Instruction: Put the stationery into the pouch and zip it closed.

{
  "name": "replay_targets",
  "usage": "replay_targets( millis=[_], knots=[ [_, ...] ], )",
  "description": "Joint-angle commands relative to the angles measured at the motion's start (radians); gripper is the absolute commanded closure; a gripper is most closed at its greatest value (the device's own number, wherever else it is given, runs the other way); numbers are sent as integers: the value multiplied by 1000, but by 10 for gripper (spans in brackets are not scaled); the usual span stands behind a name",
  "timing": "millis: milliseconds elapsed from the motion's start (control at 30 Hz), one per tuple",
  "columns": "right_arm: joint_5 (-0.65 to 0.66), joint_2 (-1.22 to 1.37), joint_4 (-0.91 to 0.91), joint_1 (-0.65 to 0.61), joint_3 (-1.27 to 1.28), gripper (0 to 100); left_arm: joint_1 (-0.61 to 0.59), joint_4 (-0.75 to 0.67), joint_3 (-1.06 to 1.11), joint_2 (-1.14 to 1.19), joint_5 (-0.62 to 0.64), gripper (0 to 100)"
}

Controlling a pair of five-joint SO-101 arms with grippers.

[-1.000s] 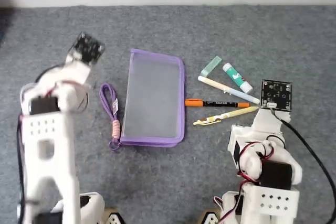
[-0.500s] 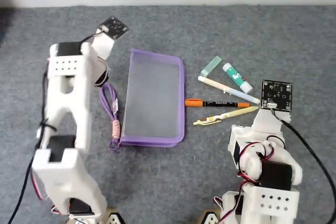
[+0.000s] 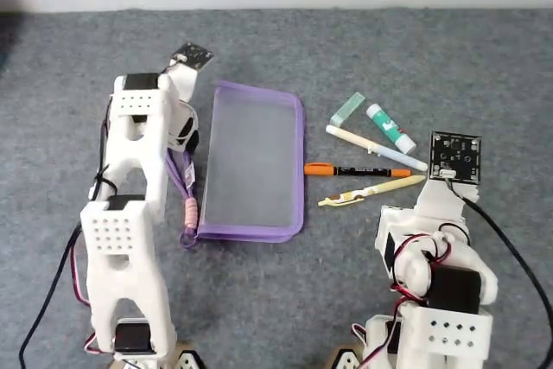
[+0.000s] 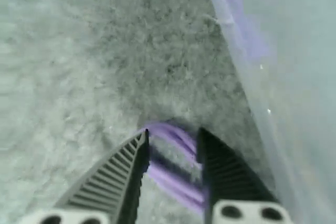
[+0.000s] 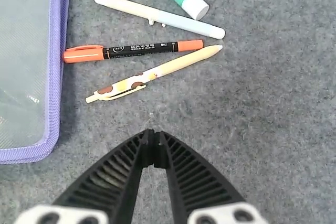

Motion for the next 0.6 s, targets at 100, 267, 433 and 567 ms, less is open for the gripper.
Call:
replay_targets(
  millis=[100, 267, 433, 567],
  knots=[
    [-9, -12, 12, 12, -49, 990, -58, 192, -142, 100, 5, 894],
    [-9, -12, 4, 12, -49, 990, -87, 348, -180, 143, -14, 988],
    [-9, -12, 4, 8, -49, 990, -146, 347, 35, 57, -83, 986],
    [-9, -12, 2, 7, -49, 990, -166, 345, 254, -74, -160, 986]
  ],
)
